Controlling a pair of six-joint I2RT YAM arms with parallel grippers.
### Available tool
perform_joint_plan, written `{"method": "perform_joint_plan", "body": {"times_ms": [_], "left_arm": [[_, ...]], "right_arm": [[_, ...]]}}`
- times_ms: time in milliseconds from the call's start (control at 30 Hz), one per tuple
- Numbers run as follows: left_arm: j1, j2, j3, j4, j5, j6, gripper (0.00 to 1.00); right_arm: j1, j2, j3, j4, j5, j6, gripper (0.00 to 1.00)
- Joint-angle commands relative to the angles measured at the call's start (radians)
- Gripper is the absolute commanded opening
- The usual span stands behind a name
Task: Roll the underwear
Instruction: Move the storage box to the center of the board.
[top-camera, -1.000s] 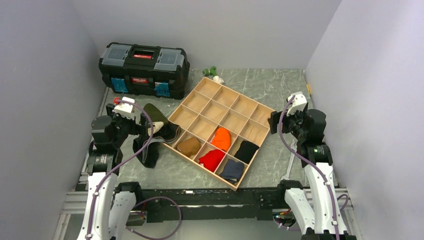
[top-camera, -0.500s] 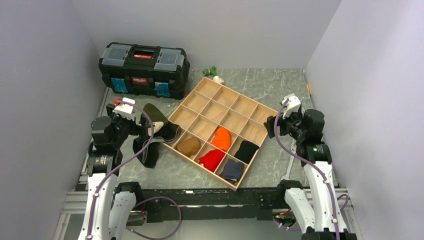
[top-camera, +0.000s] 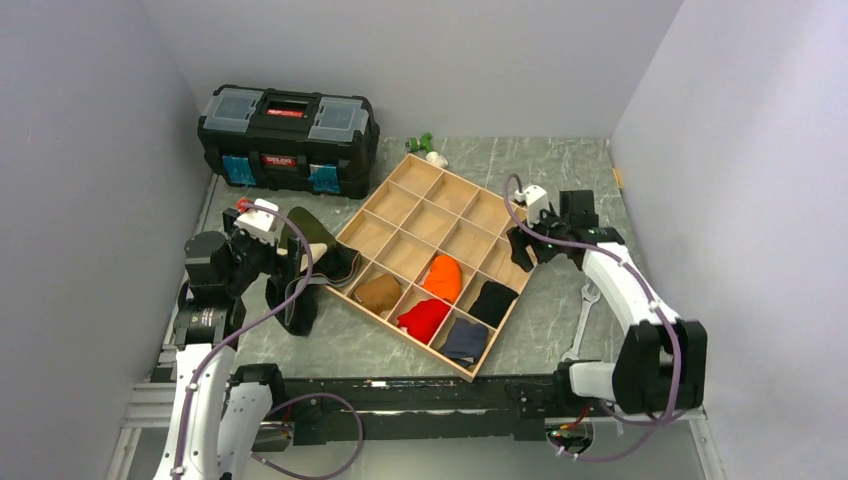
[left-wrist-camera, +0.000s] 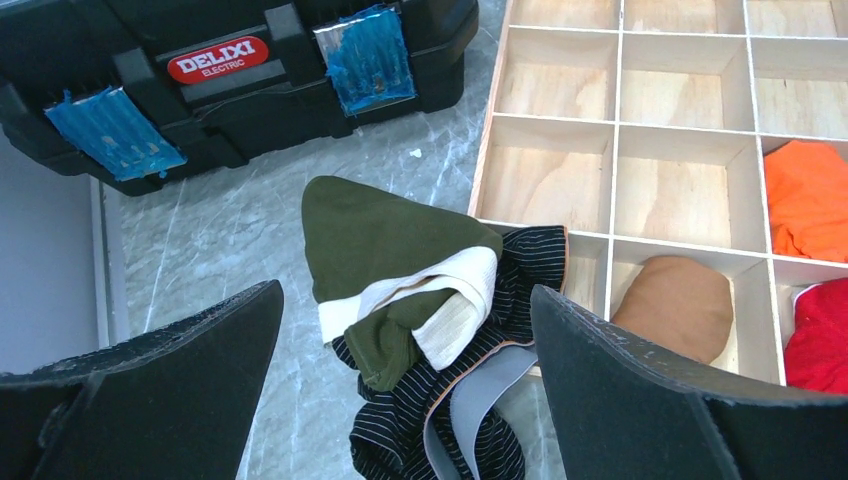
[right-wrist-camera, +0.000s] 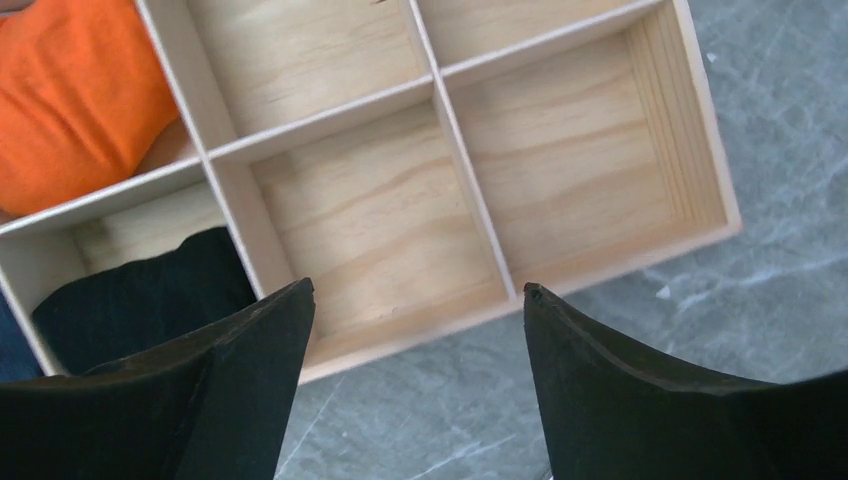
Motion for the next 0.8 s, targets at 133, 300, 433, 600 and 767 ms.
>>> {"method": "perform_joint_plan", "body": {"times_ms": [133,300,433,600,767], "left_arm": [[0.006,0.012,0.018,0.012,0.047,0.02,0.99],[0.006,0.015,0.016,0.011,0.048,0.024,0.99],[0.006,0.015,0.015,0.013,0.051,0.025,0.99],[0.005,0.018,0.013,0.013,0.056,0.027,0.99],[0.006,0.021,0.012,0.016,0.057,0.031,0.99]], "right_arm": [[0.054,0.274,0.153,0.017,0.126,-0.137,0.65],[0.052,0.392,0.183,0.012,0.21,-0.218,0.44],[-0.001,0.423,0.197,-0.025,0.242,-0.295,0.24],[-0.124,0.438,0.227,-0.078,0.276,-0.424,0.12],[-0.238,0.515,0.341,-0.091,0.313,-0.49,0.12]]}}
